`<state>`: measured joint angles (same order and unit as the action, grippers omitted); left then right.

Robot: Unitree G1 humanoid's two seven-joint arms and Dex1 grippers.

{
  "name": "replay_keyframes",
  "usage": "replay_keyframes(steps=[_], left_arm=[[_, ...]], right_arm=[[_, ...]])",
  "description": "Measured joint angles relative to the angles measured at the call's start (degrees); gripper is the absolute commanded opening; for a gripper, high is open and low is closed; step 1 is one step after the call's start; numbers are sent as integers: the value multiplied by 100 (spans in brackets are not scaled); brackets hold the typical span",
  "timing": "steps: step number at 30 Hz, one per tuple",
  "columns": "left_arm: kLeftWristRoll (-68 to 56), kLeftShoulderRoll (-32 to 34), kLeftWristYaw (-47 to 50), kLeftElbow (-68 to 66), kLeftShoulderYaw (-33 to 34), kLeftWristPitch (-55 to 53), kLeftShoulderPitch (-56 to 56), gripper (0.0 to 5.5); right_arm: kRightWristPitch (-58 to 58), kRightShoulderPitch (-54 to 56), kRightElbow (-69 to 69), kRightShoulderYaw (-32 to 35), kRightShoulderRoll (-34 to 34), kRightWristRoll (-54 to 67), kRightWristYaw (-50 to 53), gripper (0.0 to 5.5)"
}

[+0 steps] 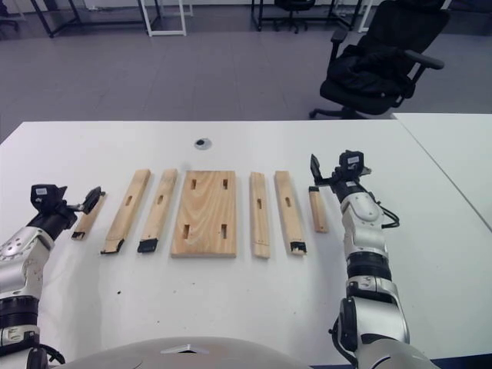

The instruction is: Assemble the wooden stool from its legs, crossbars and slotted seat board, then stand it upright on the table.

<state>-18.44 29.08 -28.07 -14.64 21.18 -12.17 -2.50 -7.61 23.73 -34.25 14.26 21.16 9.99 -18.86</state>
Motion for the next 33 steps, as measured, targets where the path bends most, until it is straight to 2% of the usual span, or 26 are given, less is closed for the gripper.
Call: replay_keyframes(steps=[7,17,22,24,26,28,30,33], left_arm=[[311,183,-71,-88,-340,-370,319,312],[314,220,-123,350,-313,-278,862,129],[350,224,18,29,-334,76,767,129],[498,176,384,-209,-183,478,563,129],[297,49,426,105,-76,752,179,129],[117,-349,351,802,-467,937,-438,129],[99,-952,232,1449,-1216,1116,-912,129],[83,-1688,141,2058,-2058,1272,-1392,129]], right_arm=[[1,-17,17,-8,-55,-2,35,488],[1,-16,-13,-24,-45,-4,-19,488],[86,-10,-68,-97,-35,-79,-18,488],[614,19,-20,-84,-54,152,-185,488],[1324,15,626,-80,-208,779,-475,488],[2267,44,1924,-218,-601,1805,-693,488],[3337,141,3197,-413,-1192,3038,-602,488],[4186,651,4019,-501,-2090,4381,131,429]])
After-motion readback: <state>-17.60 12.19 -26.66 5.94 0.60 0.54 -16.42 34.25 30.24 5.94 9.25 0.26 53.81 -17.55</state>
